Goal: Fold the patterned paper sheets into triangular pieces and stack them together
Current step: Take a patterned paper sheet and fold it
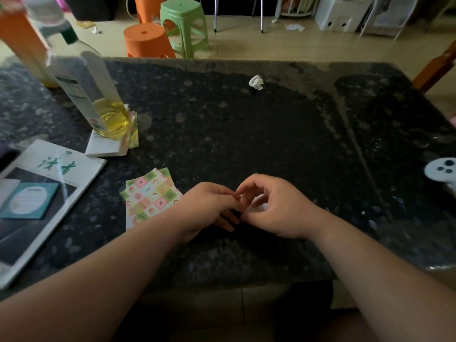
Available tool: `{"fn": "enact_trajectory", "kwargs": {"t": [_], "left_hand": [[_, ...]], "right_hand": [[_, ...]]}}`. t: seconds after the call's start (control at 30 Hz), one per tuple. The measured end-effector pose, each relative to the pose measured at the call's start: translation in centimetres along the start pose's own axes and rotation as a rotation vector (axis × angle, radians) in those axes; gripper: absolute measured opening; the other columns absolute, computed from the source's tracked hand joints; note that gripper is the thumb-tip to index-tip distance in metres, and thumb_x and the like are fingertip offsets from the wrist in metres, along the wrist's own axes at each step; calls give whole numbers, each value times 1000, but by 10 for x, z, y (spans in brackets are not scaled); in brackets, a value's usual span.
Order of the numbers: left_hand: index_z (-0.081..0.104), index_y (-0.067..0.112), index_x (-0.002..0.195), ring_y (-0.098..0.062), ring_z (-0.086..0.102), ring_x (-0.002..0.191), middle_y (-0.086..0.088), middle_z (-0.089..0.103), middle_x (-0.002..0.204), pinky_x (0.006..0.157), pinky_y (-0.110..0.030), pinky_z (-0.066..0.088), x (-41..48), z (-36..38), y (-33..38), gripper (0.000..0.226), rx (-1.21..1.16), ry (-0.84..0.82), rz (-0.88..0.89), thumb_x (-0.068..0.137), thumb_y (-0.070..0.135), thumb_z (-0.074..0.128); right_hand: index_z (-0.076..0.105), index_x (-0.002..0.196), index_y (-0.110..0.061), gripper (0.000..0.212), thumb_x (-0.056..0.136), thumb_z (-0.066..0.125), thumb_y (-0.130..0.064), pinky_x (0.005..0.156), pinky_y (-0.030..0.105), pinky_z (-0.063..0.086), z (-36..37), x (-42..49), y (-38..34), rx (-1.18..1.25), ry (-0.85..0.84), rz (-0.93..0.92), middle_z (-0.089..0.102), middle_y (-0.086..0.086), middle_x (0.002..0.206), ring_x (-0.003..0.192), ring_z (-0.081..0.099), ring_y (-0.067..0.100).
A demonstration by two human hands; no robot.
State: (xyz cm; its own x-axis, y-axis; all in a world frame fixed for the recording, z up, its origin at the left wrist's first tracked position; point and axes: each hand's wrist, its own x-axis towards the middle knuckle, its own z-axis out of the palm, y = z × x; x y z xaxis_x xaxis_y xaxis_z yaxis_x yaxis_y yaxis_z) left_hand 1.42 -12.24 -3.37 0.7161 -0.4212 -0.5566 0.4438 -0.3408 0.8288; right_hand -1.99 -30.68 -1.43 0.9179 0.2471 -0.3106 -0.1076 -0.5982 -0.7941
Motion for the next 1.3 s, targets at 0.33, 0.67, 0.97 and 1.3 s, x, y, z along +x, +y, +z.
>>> {"fn": "enact_trajectory", "kwargs": {"t": [0.33, 0.67, 0.97, 1.3], "left_hand": [[64, 36, 93, -4, 60, 84, 13, 62, 94, 68, -18, 47, -5, -7, 7, 14, 767, 87, 167, 89, 28, 76], [59, 22, 106, -11, 74, 66, 3, 77, 77, 62, -22, 61, 4, -15, 3, 23, 408, 249, 25, 91, 14, 76], [68, 4, 103, -22, 77, 74, -20, 75, 87, 66, -34, 65, 8, -12, 2, 11, -10, 285, -124, 94, -2, 68], [71, 19, 94, -12, 73, 65, -1, 75, 78, 64, -21, 59, 18, -8, -5, 14, 306, 345, 33, 98, 8, 63]], "right_hand": [[60, 126, -40, 41, 91, 76, -26, 78, 23, 52, 4, 9, 3, -128, 159, 176, 63, -18, 102, 83, 60, 1], [67, 84, -33, 14, 92, 73, -23, 67, 15, 46, 8, 11, 19, -254, 386, 70, 61, -15, 89, 79, 61, 1], [79, 91, -19, 7, 89, 73, -17, 58, 24, 47, 28, -3, 42, -391, 399, -277, 46, -16, 80, 71, 52, 4], [78, 110, -29, 24, 97, 59, -36, 73, 32, 50, 34, -8, 53, -595, 349, -323, 55, -7, 103, 93, 49, 12]]}}
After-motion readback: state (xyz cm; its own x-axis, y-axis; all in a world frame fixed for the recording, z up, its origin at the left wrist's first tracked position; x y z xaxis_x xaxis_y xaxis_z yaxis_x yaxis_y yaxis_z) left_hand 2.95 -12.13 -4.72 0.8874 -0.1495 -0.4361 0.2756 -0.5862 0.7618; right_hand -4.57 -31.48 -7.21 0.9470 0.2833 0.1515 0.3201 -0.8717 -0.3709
